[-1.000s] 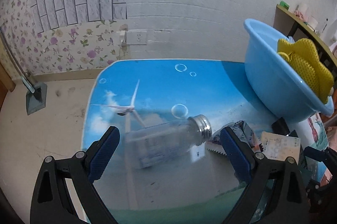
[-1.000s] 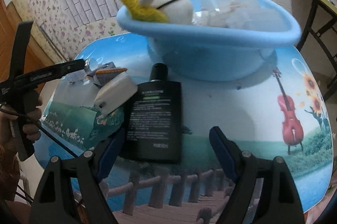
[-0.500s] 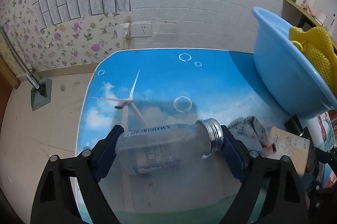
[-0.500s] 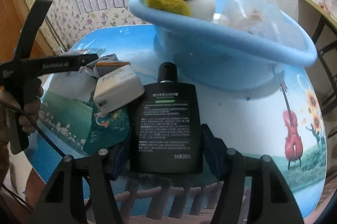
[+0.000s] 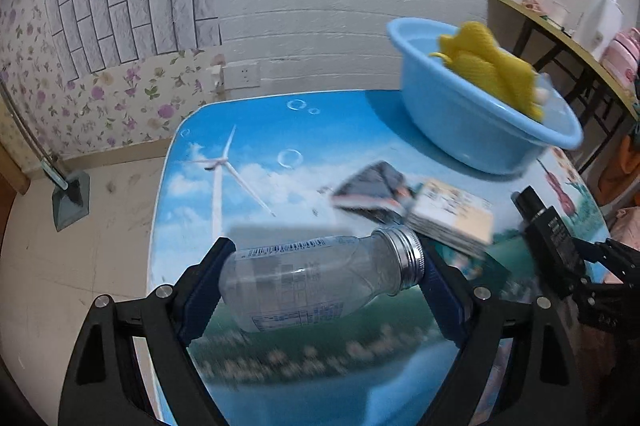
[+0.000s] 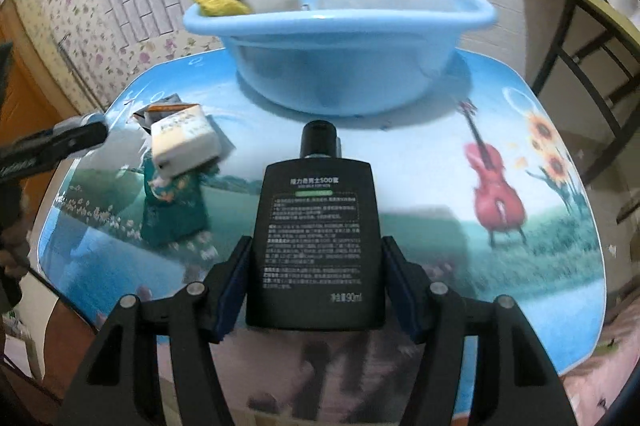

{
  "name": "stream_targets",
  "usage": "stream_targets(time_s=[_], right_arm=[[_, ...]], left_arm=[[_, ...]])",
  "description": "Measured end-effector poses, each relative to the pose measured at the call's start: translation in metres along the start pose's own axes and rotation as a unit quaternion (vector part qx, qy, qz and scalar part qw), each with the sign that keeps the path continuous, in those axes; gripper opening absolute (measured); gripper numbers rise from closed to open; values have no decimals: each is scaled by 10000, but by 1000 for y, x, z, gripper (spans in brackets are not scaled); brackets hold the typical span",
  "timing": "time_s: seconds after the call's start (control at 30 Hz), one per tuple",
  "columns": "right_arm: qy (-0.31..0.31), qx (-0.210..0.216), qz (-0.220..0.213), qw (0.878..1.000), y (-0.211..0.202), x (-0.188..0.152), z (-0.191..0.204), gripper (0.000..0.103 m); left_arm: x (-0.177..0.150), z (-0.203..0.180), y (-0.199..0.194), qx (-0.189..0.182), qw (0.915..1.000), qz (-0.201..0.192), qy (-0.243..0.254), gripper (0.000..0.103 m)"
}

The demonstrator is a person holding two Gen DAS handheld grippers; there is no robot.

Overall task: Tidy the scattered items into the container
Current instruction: 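Grasp the glass bottle with the left tool while the right tool grasps the black lotion bottle, then lift both bottles and carry them over the basin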

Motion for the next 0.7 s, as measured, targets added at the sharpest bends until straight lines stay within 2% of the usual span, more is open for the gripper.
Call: stream_targets(time_s=[0.23, 0.43, 0.5, 0.7], right_arm=[[193, -70, -75, 9998, -11, -16, -17, 61], [287, -21, -156, 9995, -23, -25, -36, 61], [313, -55, -205, 9993, -25, -22, -32, 61], [441, -189, -208, 9986, -19, -26, -47, 61]], left_arm=[[-19, -22, -19, -236, 9997, -85, -58, 89], [-14, -37, -32, -174, 9996, -233, 43, 89], [-11, -41, -36, -131, 9994, -314, 89, 89], [-7, -52, -39, 40, 9987, -429, 280, 89]])
Point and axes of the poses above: each gripper's, at about its wrist camera, not at the fingertips, and y roughly the way its jaws point, z to its left, x to its top, the point moved 5 cm from there along y, roughly the way its jaws point, and after that the axes turned 5 degrees about z, right-handed, at the moved point
